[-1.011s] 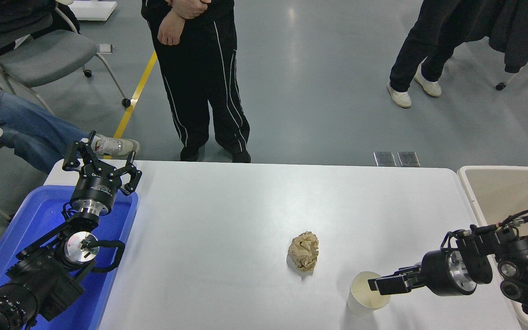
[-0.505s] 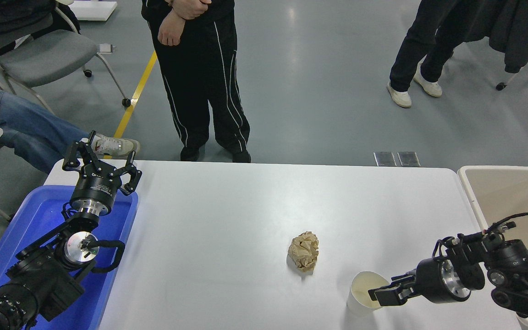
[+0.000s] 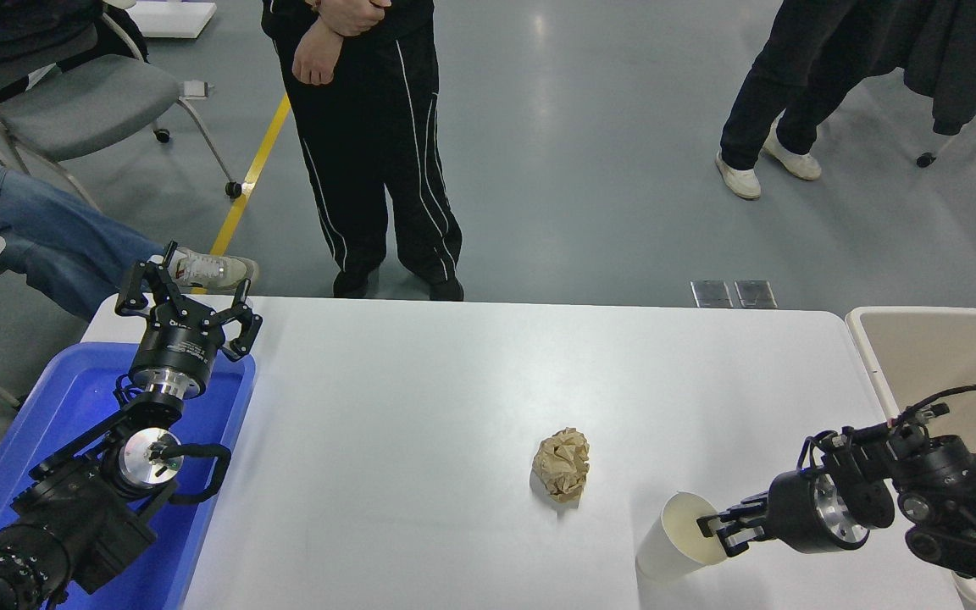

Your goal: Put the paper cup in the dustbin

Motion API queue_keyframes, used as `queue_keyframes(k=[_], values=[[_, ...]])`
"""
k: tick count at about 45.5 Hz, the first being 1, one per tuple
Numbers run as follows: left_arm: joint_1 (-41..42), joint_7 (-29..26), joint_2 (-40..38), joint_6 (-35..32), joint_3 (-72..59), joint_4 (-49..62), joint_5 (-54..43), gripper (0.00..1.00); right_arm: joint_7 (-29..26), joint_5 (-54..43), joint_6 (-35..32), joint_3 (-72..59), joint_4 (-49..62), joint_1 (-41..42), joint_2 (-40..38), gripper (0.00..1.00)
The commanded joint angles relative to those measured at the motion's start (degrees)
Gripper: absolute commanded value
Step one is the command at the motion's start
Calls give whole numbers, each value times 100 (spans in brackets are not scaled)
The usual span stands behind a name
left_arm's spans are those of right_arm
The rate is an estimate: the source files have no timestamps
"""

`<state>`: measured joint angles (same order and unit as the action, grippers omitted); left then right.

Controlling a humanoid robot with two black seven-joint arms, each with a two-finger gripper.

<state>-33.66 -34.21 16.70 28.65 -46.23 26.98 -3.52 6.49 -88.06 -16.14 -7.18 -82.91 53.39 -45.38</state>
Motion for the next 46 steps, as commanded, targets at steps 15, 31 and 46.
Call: queue_keyframes(k=[15,31,46], values=[[0,2,0,0,0,0,0,100,-7,860,-267,-388,-270,1146,-340,0],[0,2,0,0,0,0,0,100,-25,1221,-1392,-257,-481,2403,-727,0],[0,2,0,0,0,0,0,100,-16,1529,-2130,-196,-481,3291,-1105,0]])
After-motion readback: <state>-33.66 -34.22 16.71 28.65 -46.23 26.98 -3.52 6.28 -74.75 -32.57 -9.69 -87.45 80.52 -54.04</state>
